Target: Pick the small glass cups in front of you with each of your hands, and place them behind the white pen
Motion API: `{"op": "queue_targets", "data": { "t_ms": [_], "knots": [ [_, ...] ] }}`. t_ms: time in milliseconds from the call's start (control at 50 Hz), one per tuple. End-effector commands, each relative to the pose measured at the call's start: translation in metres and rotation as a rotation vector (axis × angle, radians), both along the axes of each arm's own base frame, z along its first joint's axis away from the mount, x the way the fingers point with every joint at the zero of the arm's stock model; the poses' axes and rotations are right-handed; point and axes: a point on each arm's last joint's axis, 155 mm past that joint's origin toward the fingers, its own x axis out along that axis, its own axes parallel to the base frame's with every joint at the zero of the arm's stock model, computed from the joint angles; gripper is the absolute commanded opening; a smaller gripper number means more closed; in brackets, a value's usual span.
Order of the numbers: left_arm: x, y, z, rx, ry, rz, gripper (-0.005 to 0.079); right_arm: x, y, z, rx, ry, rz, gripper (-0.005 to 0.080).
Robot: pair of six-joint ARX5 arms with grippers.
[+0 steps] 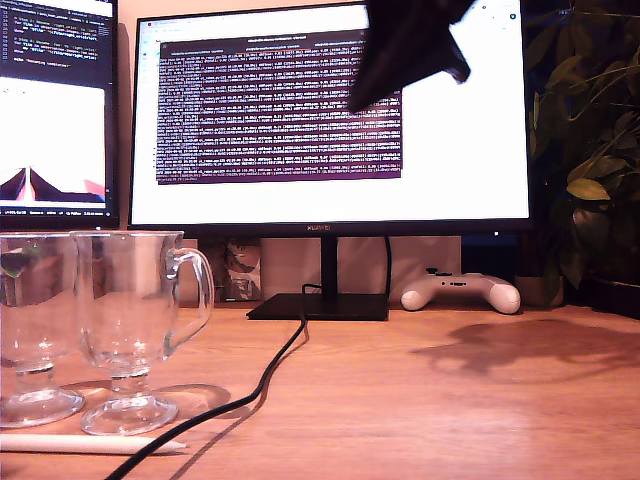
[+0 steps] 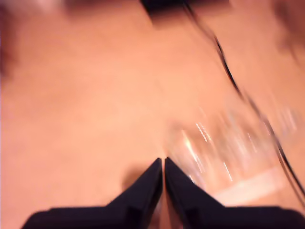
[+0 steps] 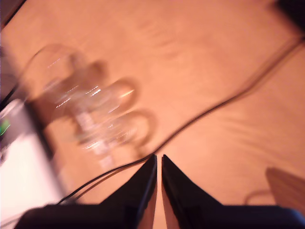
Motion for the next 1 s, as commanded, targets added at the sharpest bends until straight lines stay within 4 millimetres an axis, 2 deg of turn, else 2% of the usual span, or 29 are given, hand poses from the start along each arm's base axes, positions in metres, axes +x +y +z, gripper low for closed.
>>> {"op": "queue_targets", "data": {
  "t_ms": [0,140,360,480,820,980],
  "knots": [
    [0.004,0.004,-0.012,-0.008,0.013,0.029,-0.0021,0.003,-0.019,-0.021,-0.042,0.032,-0.064,-0.0011],
    [0.019,0.004,-0.01,-0.097,-0.035,0.087,-0.0021,0.027,-0.054,-0.03,-0.084,-0.018,-0.244,-0.0011],
    [0.033,0.001,-0.018,-0.152,-0.094,0.103,-0.0021,0.053,-0.112,-0.005,-0.115,-0.234,-0.533,-0.0011],
    [0.04,-0.001,-0.018,-0.179,-0.141,0.109,-0.0021,0.047,-0.137,-0.001,-0.136,-0.304,-0.597,-0.0011],
    [0.054,0.003,-0.017,-0.17,-0.268,0.117,-0.0021,0.03,-0.219,-0.023,-0.165,-0.374,-0.792,-0.0011],
    [0.061,0.015,-0.017,-0.143,-0.337,0.159,-0.0021,0.031,-0.237,-0.017,-0.114,-0.474,-0.854,-0.0011]
  ]
}}
